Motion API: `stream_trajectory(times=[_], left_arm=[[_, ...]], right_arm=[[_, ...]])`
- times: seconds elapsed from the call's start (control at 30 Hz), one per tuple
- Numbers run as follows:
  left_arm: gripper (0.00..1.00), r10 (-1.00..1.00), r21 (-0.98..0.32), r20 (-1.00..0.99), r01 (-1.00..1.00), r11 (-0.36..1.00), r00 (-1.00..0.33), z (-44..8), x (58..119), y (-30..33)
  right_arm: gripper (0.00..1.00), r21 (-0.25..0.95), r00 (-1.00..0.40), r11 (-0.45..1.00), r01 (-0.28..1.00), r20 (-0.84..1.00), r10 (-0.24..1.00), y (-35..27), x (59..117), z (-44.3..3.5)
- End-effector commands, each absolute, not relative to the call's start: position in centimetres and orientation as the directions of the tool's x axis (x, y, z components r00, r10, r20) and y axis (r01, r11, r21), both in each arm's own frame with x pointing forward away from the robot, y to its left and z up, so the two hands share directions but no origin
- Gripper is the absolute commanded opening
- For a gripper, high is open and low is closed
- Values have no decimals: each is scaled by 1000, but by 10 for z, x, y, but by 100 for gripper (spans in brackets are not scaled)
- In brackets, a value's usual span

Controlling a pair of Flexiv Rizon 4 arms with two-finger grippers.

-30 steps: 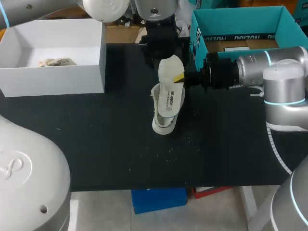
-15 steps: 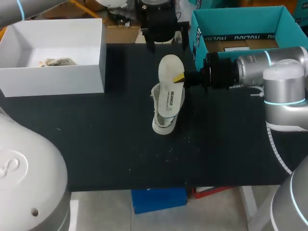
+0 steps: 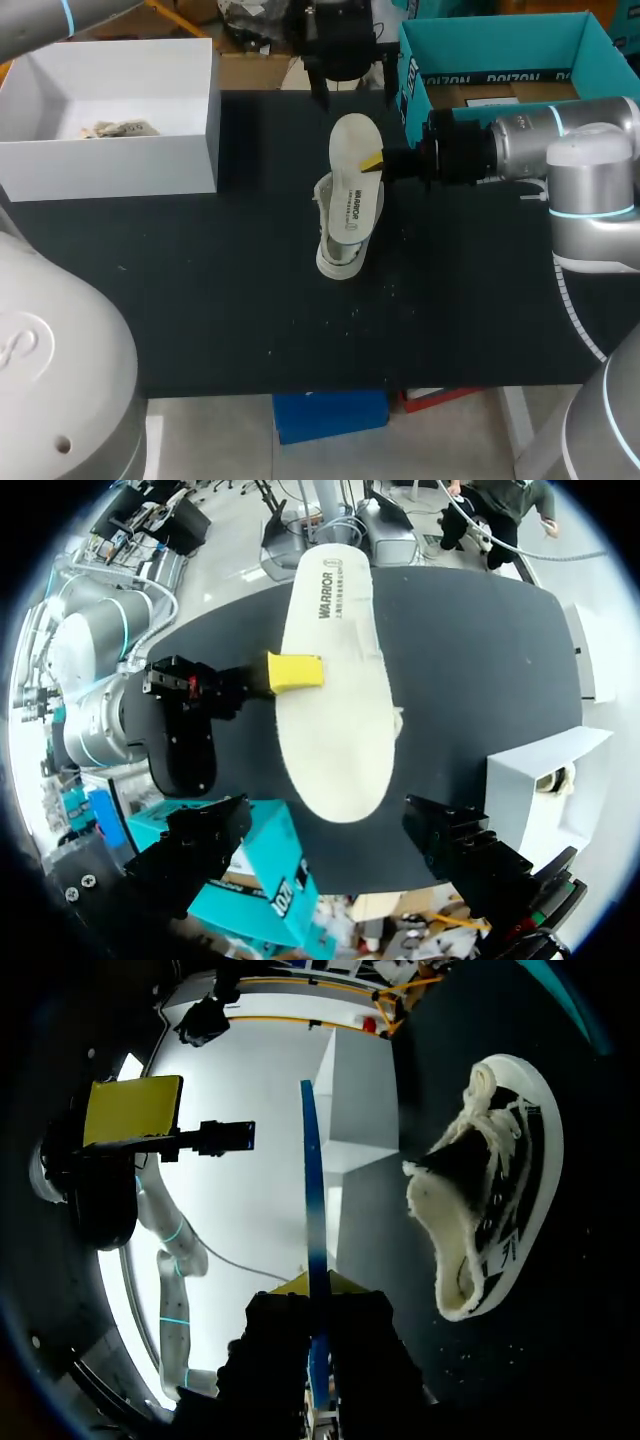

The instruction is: Take the shoe out of the shoebox, open the shoe tongue, remove and reinsert the insole, then place the shoe into the shoebox

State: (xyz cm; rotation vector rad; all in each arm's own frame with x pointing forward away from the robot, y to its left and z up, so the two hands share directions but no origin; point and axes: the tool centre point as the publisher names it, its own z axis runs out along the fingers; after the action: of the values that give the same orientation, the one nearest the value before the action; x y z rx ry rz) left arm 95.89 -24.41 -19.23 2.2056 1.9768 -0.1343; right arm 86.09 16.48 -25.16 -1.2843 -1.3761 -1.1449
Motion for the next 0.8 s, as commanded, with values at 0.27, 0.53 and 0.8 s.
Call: stream_trajectory(times=[0.27, 0.53, 0.8], left_arm=[[100, 976, 87, -180, 990, -111, 126, -190, 894, -236], [100, 978, 78, -167, 991, -111, 123, -199, 842, -232], [100, 980, 60, -168, 994, -93, 102, -212, 800, -228]], right_arm=[[0, 45, -49, 28, 999, 986, 162, 166, 861, -251], [0, 45, -49, 28, 999, 986, 162, 166, 861, -251], [0, 45, -49, 28, 999, 986, 162, 166, 861, -251]])
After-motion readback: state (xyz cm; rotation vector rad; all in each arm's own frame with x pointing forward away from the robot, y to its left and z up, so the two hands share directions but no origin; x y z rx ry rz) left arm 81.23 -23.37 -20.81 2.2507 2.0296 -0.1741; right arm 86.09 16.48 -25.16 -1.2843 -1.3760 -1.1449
